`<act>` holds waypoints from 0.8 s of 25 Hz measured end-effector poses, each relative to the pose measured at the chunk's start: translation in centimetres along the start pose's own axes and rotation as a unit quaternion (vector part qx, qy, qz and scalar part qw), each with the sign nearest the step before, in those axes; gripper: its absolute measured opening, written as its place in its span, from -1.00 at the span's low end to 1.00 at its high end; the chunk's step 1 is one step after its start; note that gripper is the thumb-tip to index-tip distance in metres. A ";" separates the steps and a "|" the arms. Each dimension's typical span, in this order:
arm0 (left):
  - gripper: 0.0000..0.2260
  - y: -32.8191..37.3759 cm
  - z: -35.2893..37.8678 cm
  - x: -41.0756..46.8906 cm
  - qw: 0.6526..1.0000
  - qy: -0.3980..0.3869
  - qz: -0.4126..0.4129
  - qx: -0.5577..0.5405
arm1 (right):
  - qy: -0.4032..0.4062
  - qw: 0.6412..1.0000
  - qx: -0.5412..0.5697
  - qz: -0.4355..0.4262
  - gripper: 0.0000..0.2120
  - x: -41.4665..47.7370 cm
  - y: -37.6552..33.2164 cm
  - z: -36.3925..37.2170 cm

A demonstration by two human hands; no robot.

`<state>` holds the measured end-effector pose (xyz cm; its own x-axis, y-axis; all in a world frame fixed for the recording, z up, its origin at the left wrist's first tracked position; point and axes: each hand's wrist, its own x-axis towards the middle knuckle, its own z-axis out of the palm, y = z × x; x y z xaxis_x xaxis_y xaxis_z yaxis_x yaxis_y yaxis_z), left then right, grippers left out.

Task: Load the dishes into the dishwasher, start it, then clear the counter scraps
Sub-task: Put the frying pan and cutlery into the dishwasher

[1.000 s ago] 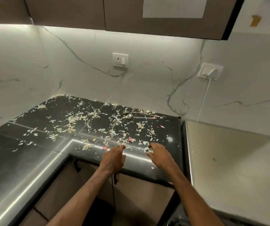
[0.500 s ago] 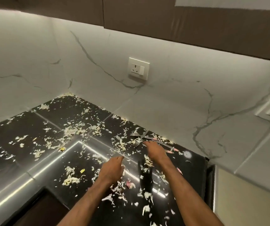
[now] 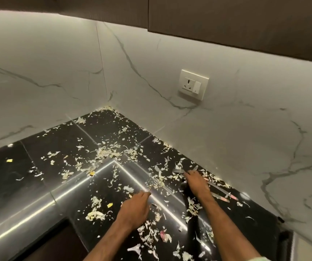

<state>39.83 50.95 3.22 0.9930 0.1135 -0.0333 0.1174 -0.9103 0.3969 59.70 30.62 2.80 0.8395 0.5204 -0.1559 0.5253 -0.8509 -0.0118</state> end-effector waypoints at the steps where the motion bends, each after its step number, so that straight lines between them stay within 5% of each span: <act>1: -0.58 -0.2 0.2 -0.1 1.000 -0.001 -0.004 0.000 | 0.007 1.000 0.005 -0.002 -0.53 -0.2 -0.3 0.5; 10: -0.64 -0.7 0.7 -2.5 0.999 -0.035 0.014 0.001 | 0.035 0.999 0.013 -0.023 -0.73 -6.1 -4.1 2.8; 14: -0.70 -0.5 1.6 -3.4 0.997 -0.033 0.040 -0.062 | 0.137 0.989 0.053 0.027 -0.85 -10.8 -5.6 4.0; 17: -0.70 0.3 2.0 -3.6 0.990 -0.047 0.073 -0.113 | 0.239 0.942 0.182 0.148 -0.91 -15.1 -6.4 3.6; 20: -0.67 3.2 2.3 -4.6 0.978 -0.099 0.128 -0.134 | 0.277 0.831 0.401 0.269 -0.88 -19.7 -7.3 3.7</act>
<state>35.68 46.64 2.53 0.9758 -0.2077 -0.0679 -0.1169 -0.7587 0.6408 38.83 26.29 2.31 0.9746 -0.1864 0.1243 -0.0217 -0.6306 -0.7758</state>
